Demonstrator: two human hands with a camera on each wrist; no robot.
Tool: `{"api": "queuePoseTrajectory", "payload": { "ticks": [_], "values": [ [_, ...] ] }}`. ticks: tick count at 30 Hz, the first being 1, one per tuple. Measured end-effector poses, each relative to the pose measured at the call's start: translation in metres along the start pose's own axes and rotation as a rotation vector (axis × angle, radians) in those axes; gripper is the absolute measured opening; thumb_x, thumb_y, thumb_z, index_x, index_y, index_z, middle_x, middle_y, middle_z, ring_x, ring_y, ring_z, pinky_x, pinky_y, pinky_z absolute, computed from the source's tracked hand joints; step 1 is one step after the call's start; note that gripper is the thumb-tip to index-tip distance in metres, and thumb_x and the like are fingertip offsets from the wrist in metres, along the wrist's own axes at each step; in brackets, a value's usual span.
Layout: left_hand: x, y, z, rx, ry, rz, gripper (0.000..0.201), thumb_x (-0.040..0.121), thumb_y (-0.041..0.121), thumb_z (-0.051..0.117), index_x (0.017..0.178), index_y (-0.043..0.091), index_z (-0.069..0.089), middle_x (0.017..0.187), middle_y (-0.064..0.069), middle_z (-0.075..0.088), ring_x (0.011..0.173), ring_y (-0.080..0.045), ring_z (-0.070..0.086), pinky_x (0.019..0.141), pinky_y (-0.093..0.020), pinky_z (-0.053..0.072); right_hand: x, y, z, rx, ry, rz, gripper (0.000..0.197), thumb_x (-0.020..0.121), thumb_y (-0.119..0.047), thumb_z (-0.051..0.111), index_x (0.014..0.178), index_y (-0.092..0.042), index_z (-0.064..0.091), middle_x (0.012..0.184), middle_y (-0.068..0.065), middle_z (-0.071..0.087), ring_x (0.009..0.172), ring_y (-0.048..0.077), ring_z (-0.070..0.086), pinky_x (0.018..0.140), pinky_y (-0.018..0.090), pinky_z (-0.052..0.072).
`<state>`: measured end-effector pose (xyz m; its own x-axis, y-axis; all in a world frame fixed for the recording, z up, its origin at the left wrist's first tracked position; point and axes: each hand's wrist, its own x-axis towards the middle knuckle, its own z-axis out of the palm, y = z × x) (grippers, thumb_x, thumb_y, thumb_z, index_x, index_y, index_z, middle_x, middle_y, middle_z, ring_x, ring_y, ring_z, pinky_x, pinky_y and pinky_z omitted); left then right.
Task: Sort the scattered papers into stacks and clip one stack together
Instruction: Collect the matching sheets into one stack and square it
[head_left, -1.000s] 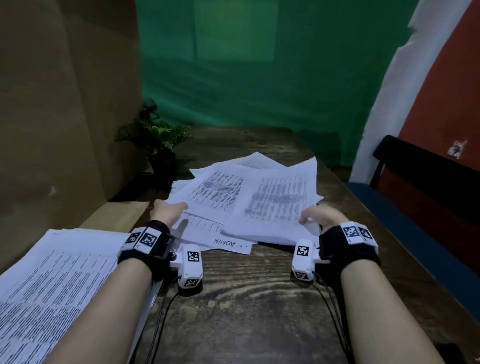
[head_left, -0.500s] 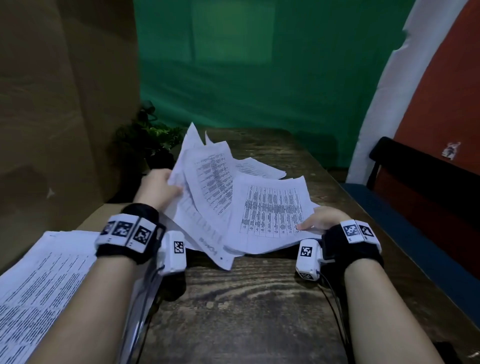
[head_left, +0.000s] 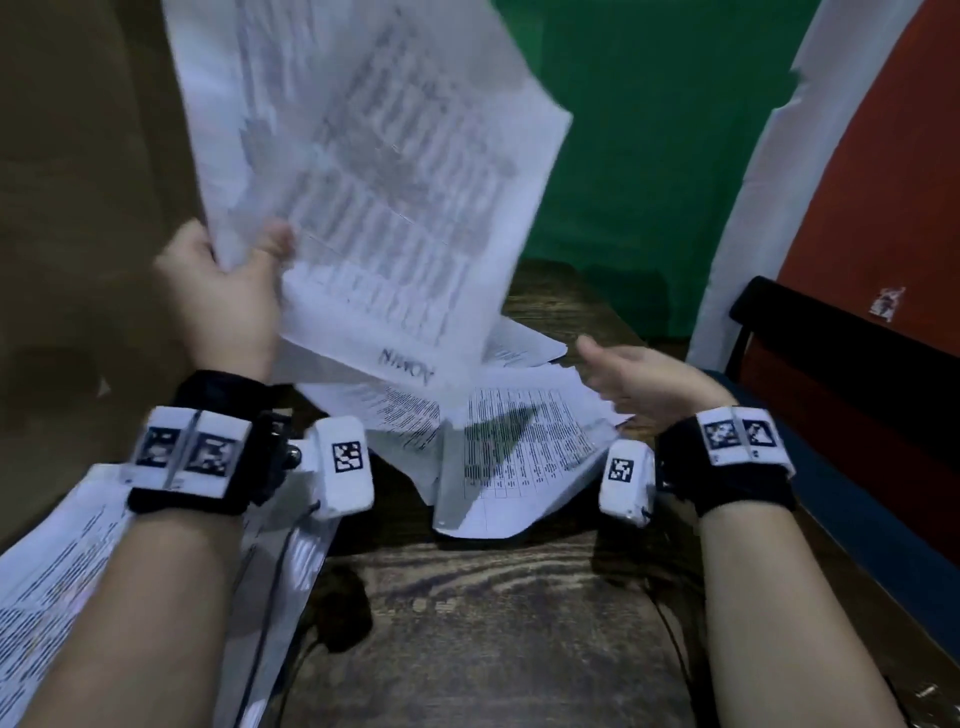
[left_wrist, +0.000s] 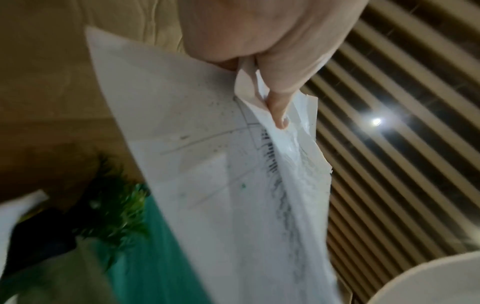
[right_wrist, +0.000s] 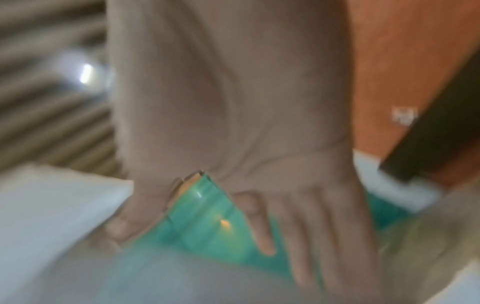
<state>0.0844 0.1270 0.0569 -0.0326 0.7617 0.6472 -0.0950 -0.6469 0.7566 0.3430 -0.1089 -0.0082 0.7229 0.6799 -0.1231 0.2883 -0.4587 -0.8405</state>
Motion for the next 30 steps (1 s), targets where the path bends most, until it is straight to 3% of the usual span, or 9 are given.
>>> {"api": "queuePoseTrajectory", "payload": {
  "ticks": [1, 4, 7, 11, 17, 21, 25, 28, 30],
  "values": [
    [-0.009, -0.005, 0.01, 0.004, -0.02, -0.007, 0.03, 0.079, 0.034, 0.072, 0.089, 0.007, 0.064, 0.096, -0.014, 0.069, 0.073, -0.015, 0.06, 0.063, -0.024, 0.042, -0.007, -0.01, 0.003, 0.225, -0.081, -0.036, 0.104, 0.034, -0.092, 0.063, 0.113, -0.024, 0.061, 0.114, 0.005, 0.068, 0.102, 0.024, 0.067, 0.089, 0.038, 0.054],
    [-0.044, -0.016, 0.041, 0.112, -0.144, -0.057, 0.03, 0.089, 0.023, 0.064, 0.104, -0.004, 0.061, 0.108, -0.02, 0.066, 0.096, -0.031, 0.062, 0.07, -0.028, 0.036, -0.023, -0.035, 0.018, 0.474, -0.273, -0.172, 0.05, 0.079, -0.059, 0.058, 0.109, -0.019, 0.059, 0.103, 0.008, 0.07, 0.09, 0.027, 0.07, 0.085, 0.038, 0.057],
    [-0.067, -0.046, 0.065, 0.05, -0.377, -0.268, 0.023, 0.094, 0.022, 0.051, 0.094, 0.0, 0.059, 0.096, -0.018, 0.061, 0.087, -0.029, 0.054, 0.069, -0.031, 0.035, -0.008, -0.03, 0.031, 0.274, 0.044, -0.161, 0.016, 0.093, -0.024, 0.064, 0.099, -0.01, 0.066, 0.086, 0.004, 0.07, 0.072, 0.019, 0.064, 0.063, 0.028, 0.053],
    [-0.084, -0.082, 0.075, -0.052, -0.522, -0.553, 0.031, 0.089, 0.009, 0.047, 0.06, 0.012, 0.038, 0.063, -0.01, 0.035, 0.065, -0.022, 0.034, 0.063, -0.033, 0.027, 0.012, 0.002, 0.026, 0.103, 0.241, 0.013, 0.036, 0.094, -0.032, 0.057, 0.103, 0.0, 0.07, 0.096, 0.019, 0.072, 0.085, 0.035, 0.07, 0.063, 0.028, 0.045],
    [-0.111, -0.114, 0.085, 0.128, -0.884, -0.665, 0.026, 0.09, -0.012, 0.038, 0.093, -0.005, 0.064, 0.084, -0.018, 0.065, 0.077, -0.028, 0.063, 0.072, -0.034, 0.05, 0.024, 0.044, -0.012, 0.291, 0.544, 0.085, 0.029, 0.094, -0.026, 0.057, 0.093, -0.001, 0.07, 0.095, 0.018, 0.07, 0.092, 0.031, 0.067, 0.083, 0.042, 0.053],
    [-0.121, -0.122, 0.087, 0.224, -0.955, -0.669, 0.034, 0.088, -0.012, 0.04, 0.113, -0.005, 0.062, 0.108, -0.025, 0.066, 0.1, -0.036, 0.064, 0.085, -0.034, 0.047, 0.026, 0.064, -0.01, 0.326, 0.463, 0.182, 0.032, 0.088, -0.032, 0.069, 0.087, 0.0, 0.07, 0.094, 0.013, 0.071, 0.092, 0.033, 0.069, 0.09, 0.046, 0.054],
    [-0.124, -0.115, 0.085, 0.264, -0.995, -0.616, 0.03, 0.088, -0.008, 0.05, 0.114, 0.004, 0.06, 0.087, -0.014, 0.062, 0.067, -0.025, 0.057, 0.055, -0.021, 0.045, 0.044, 0.081, 0.005, 0.133, 0.217, 0.336, 0.067, 0.071, -0.054, 0.077, 0.113, -0.002, 0.068, 0.11, 0.012, 0.07, 0.098, 0.034, 0.068, 0.093, 0.051, 0.053],
    [-0.126, -0.118, 0.086, 0.253, -0.957, -0.673, 0.029, 0.085, -0.004, 0.058, 0.112, 0.004, 0.06, 0.105, -0.016, 0.063, 0.087, -0.03, 0.062, 0.077, -0.035, 0.051, 0.025, 0.063, 0.015, -0.077, 0.134, 0.343, 0.063, 0.084, -0.045, 0.07, 0.131, -0.005, 0.058, 0.129, 0.008, 0.062, 0.113, 0.03, 0.062, 0.096, 0.035, 0.048],
    [-0.12, -0.115, 0.084, 0.19, -0.875, -0.776, 0.024, 0.085, -0.005, 0.056, 0.107, 0.006, 0.057, 0.092, -0.018, 0.055, 0.076, -0.028, 0.055, 0.067, -0.036, 0.044, 0.017, 0.058, 0.014, -0.197, 0.105, 0.355, 0.055, 0.087, -0.041, 0.069, 0.128, -0.005, 0.06, 0.128, 0.008, 0.063, 0.108, 0.027, 0.061, 0.084, 0.029, 0.045]
  ]
}}
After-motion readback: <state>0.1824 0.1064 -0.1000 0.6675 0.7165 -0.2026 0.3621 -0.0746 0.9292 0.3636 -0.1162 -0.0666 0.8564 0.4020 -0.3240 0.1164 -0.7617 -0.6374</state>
